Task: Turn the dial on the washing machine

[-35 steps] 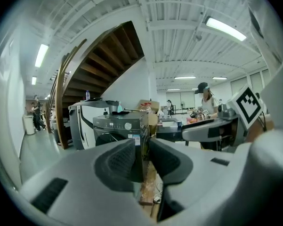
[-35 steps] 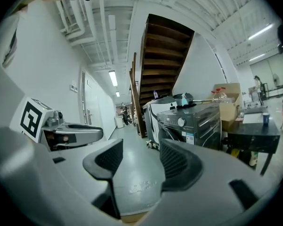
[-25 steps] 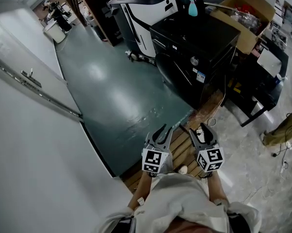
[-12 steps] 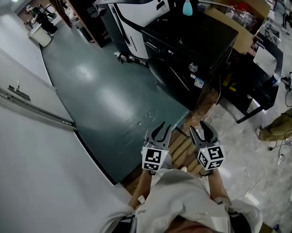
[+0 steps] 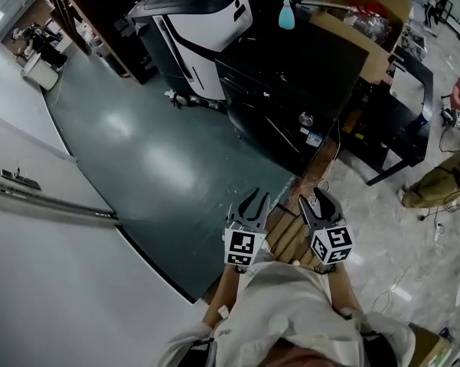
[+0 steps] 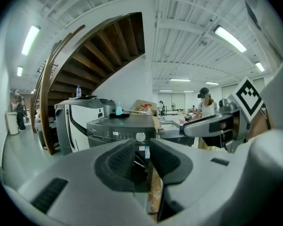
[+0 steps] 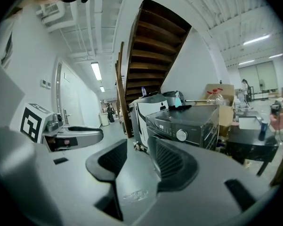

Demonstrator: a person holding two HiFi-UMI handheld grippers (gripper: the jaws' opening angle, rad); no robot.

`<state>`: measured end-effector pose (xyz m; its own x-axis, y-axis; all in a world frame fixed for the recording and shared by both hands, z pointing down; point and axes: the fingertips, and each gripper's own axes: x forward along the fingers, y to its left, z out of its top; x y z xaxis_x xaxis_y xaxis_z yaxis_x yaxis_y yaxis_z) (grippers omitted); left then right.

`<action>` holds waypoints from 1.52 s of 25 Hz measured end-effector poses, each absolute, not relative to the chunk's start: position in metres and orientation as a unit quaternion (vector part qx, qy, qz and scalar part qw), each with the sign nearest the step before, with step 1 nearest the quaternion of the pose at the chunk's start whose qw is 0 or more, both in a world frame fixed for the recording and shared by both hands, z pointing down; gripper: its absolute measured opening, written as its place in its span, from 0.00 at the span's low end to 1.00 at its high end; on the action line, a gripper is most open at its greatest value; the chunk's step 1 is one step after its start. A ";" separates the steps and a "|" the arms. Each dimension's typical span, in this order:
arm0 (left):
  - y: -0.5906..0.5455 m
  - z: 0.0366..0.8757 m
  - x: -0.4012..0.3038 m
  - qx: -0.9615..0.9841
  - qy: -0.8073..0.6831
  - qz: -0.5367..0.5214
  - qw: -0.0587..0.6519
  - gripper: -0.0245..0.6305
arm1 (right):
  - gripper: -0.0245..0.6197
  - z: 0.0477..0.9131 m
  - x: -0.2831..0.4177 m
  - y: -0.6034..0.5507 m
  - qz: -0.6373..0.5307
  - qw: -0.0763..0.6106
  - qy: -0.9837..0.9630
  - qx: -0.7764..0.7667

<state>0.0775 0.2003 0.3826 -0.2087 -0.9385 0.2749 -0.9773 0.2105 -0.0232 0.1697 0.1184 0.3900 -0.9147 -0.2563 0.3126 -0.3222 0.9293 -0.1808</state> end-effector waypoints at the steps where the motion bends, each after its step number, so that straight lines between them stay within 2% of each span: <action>1: 0.200 0.380 0.071 0.623 -0.769 0.095 0.102 0.19 | 0.33 0.387 0.165 0.118 0.115 0.145 -0.971 0.152; 17: 0.180 0.365 0.021 0.632 -0.762 0.091 0.104 0.19 | 0.32 0.377 0.116 0.104 0.116 0.160 -0.967 0.159; 38: 0.053 0.354 -0.036 0.600 -0.785 0.123 0.096 0.19 | 0.30 0.385 0.052 -0.031 0.129 0.142 -0.974 0.122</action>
<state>-0.0361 0.0532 0.3536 -0.2629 -0.9178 0.2975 -0.9648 0.2510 -0.0784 0.0523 -0.0312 0.3845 -0.9297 -0.2009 0.3087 -0.2745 0.9368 -0.2170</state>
